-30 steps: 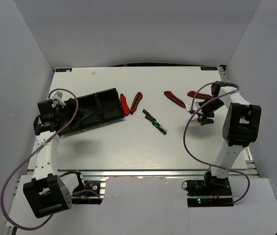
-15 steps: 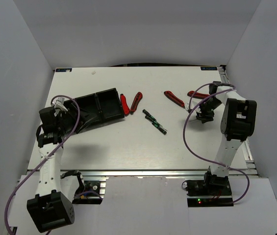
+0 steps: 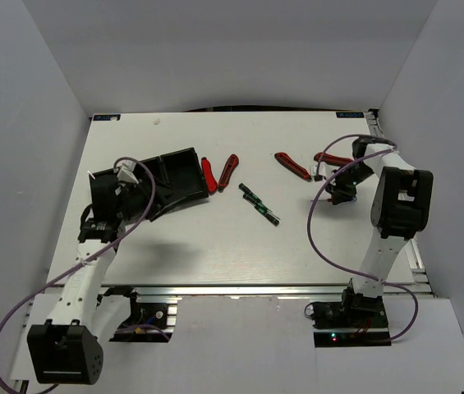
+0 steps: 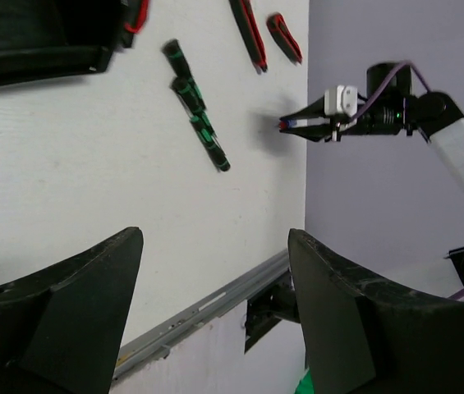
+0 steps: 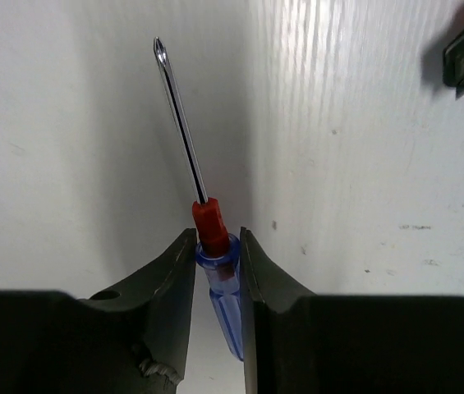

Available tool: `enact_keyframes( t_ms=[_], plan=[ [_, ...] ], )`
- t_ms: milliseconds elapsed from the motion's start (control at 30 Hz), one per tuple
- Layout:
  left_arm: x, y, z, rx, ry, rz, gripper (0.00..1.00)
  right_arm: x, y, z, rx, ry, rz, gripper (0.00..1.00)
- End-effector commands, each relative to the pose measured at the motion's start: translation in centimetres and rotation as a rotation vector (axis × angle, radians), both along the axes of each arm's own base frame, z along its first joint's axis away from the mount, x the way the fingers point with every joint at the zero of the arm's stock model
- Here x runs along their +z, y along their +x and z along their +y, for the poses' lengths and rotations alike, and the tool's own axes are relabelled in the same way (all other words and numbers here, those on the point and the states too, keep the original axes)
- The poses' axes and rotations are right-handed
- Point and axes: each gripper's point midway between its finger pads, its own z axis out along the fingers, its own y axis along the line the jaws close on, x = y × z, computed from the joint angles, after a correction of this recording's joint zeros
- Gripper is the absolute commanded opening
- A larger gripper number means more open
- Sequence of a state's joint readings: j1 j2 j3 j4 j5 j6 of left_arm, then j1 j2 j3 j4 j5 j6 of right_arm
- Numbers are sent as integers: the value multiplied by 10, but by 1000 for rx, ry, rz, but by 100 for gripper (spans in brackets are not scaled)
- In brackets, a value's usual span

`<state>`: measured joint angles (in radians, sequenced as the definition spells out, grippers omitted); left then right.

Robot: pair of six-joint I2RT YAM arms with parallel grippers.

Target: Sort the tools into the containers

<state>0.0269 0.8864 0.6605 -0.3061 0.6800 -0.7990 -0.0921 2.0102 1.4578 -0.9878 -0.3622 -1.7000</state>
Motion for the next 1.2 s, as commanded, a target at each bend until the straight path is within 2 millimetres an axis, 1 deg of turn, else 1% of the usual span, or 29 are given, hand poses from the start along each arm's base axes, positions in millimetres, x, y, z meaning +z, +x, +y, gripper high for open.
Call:
enact_keyframes(
  t_ms=[0, 33, 67, 100, 133, 167, 200, 233, 267, 300, 333, 367, 400, 433, 467, 500, 533, 567, 600, 633, 667, 700, 733, 833, 867, 1033, 1067, 1100, 1167],
  plan=[
    [7, 6, -23, -31, -12, -51, 82, 61, -24, 45, -85, 220, 50, 1],
    [7, 7, -29, -43, -15, -53, 82, 71, -31, 54, -131, 257, 87, 0],
    [10, 8, -38, -62, -16, -73, 82, 88, -36, 70, -151, 339, 99, 0],
    [8, 11, -43, -71, -15, -66, 82, 97, -47, 83, -172, 385, 150, 0],
    [8, 12, -48, -79, -14, -65, 82, 105, -51, 93, -196, 430, 180, 0],
    [14, 13, -58, -99, -13, -87, 83, 119, -59, 110, -262, 518, 247, 0],
    [12, 16, -63, -110, -10, -80, 83, 126, -64, 123, -286, 561, 293, 0],
    [13, 18, -68, -119, -10, -84, 83, 139, -61, 136, -308, 651, 309, 0],
    [16, 16, -78, -146, -10, -95, 83, 146, -63, 142, -403, 686, 396, 0],
    [19, 22, -83, -145, -6, -100, 83, 148, -72, 161, -404, 706, 459, 0],
    [20, 23, -88, -156, -4, -106, 83, 156, -72, 170, -421, 745, 487, 0],
    [21, 21, -98, -178, -3, -112, 83, 162, -63, 179, -475, 771, 516, 0],
    [26, 23, -103, -179, -1, -123, 83, 162, -67, 191, -487, 771, 552, 0],
    [22, 22, -113, -202, 3, -116, 83, 169, -48, 198, -482, 794, 462, 0],
    [22, 22, -118, -211, 3, -113, 83, 175, -51, 212, -571, 781, 542, 0],
    [23, 23, -123, -211, 8, -118, 83, 175, -48, 217, -597, 784, 539, 0],
    [18, 19, -133, -234, 13, -102, 83, 181, -45, 222, -619, 795, 525, 0],
    [24, 20, -139, -240, 3, -127, 83, 188, -37, 234, -606, 824, 482, 0],
    [24, 20, -143, -244, 6, -130, 83, 191, -36, 240, -693, 823, 535, 0],
    [23, 19, -151, -254, 12, -134, 83, 192, -33, 244, -717, 825, 533, 0],
    [23, 18, -155, -257, 14, -134, 83, 193, -34, 253, -722, 827, 552, 0],
    [23, 18, -158, -259, 19, -137, 83, 198, -31, 258, -764, 842, 587, 0],
    [21, 18, -163, -261, 24, -134, 83, 199, -30, 266, -762, 852, 592, 0],
    [19, 17, -169, -259, 29, -129, 83, 196, -29, 278, -836, 844, 660, 0],
    [18, 17, -170, -257, 31, -124, 83, 196, -33, 286, -829, 839, 674, 0],
    [15, 19, -174, -254, 39, -117, 83, 213, -45, 310, -795, 884, 688, 0],
    [13, 20, -175, -254, 41, -110, 82, 213, -48, 313, -801, 880, 699, 0],
    [13, 21, -176, -255, 41, -110, 82, 220, -45, 316, -780, 911, 674, 0],
    [14, 22, -179, -258, 40, -112, 82, 221, -47, 322, -786, 914, 686, 0]
  ],
)
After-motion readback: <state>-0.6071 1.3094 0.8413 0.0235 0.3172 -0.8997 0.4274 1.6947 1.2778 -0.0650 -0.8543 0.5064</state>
